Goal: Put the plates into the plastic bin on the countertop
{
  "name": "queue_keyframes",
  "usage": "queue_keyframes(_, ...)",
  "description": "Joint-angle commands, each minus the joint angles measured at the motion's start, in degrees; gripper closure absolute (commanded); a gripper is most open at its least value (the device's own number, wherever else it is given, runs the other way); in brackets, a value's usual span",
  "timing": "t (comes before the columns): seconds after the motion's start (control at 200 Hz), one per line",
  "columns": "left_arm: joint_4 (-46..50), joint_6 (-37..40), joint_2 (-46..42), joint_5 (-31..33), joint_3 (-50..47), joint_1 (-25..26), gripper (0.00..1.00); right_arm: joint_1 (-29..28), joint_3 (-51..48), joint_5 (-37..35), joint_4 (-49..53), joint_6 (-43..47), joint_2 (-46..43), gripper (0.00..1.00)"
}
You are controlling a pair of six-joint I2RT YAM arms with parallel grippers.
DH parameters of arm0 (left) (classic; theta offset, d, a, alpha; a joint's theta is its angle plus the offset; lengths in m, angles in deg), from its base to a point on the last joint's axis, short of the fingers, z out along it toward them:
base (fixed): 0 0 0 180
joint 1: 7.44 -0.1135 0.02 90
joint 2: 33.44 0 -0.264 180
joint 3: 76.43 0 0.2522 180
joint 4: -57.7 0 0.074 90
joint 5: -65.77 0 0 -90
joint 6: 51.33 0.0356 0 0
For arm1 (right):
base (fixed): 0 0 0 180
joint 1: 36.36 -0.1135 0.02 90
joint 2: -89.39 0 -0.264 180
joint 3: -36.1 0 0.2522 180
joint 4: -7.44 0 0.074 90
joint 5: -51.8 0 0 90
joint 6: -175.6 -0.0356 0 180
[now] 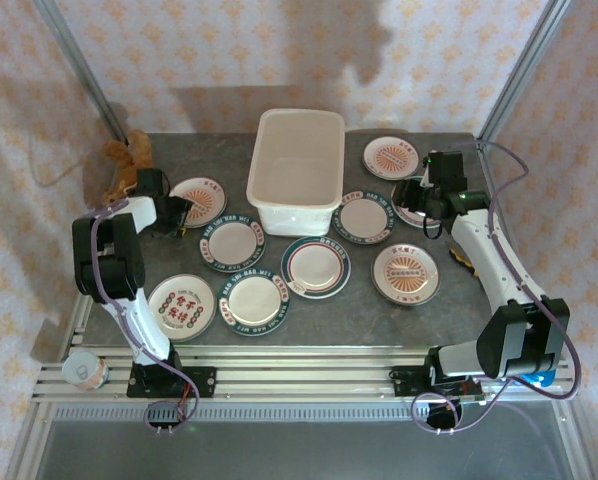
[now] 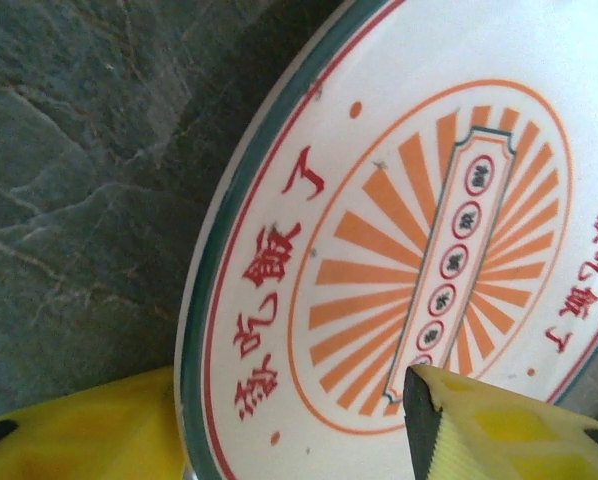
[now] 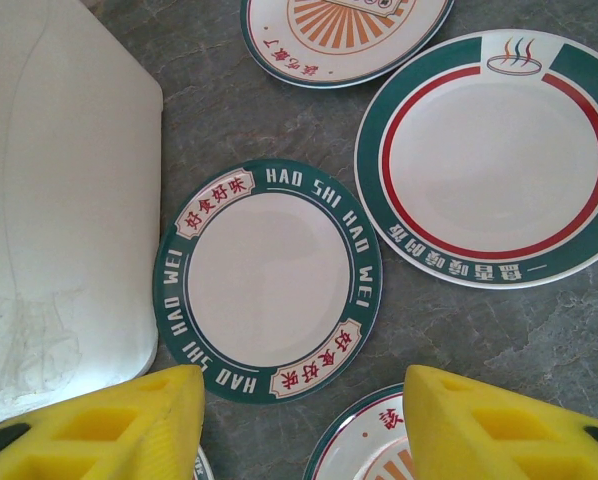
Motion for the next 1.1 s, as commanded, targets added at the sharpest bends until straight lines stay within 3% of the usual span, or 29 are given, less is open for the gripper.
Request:
queue_keyframes(0.0, -0.5, 0.0, 1.8, 0.5, 0.4, 0.3, 0.46, -0.5, -0.5, -1.6, 0.8, 1.1, -0.7, 0.45)
queue_keyframes(0.445, -0.6, 1.4, 1.0, 1.7, -2.8, 0.3, 0.78, -0.5, -2.0, -1.8, 1.0, 1.8, -2.6, 0.46)
queue_keyframes(0.891, -1.5, 3.8, -6.0, 2.5, -2.9, 0.7, 1.0, -0.5, -4.1, -1.5, 0.5, 0.8, -5.5, 0.46)
queue_keyframes(1.091, -2.4, 5.7, -10.7, 3.0, -3.0, 2.2, 1.0, -0.4, -4.2, -0.6, 0.1, 0.1, -5.8, 0.46)
